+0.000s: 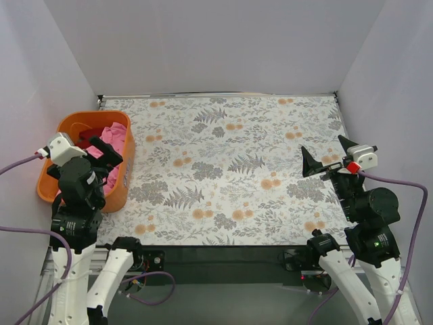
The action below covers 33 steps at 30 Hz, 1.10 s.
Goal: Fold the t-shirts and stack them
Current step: Grab the tshirt from the pile
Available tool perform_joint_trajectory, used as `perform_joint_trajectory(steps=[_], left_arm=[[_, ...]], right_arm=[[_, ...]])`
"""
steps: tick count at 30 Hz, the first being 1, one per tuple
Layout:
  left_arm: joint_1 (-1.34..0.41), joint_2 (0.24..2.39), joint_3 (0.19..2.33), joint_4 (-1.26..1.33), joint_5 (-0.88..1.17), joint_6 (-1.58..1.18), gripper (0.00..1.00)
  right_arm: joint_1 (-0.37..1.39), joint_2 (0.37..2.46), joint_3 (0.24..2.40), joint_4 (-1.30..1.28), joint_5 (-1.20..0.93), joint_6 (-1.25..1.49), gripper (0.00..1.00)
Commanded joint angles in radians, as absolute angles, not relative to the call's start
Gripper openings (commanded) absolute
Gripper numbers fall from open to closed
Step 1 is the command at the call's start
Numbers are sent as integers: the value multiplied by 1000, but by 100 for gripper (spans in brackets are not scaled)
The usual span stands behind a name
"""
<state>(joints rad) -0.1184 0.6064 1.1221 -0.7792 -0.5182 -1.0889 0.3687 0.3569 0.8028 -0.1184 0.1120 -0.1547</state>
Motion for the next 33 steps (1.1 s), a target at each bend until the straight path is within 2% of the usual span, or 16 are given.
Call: perform_joint_trajectory(steps=[1, 11, 18, 21, 26, 33], left_arm=[[-123, 646, 1141, -779, -554, -1077, 96], [-123, 755, 1147, -735, -610, -1060, 97], [-115, 995, 1152, -675, -657, -1060, 95], [-69, 1084, 1155, -618, -640, -1048, 95], [110, 1257, 1166, -571, -516, -1127, 95], [198, 1537, 1187, -549, -505, -1200, 92]], right_arm=[[377, 348, 789, -100, 134, -179, 98], [393, 350, 759, -100, 92, -198, 98], [393, 377, 744, -129, 48, -167, 98], [396, 387, 739, -146, 23, -161, 98], [397, 406, 730, -156, 8, -144, 98], [399, 425, 727, -178, -44, -135, 98]])
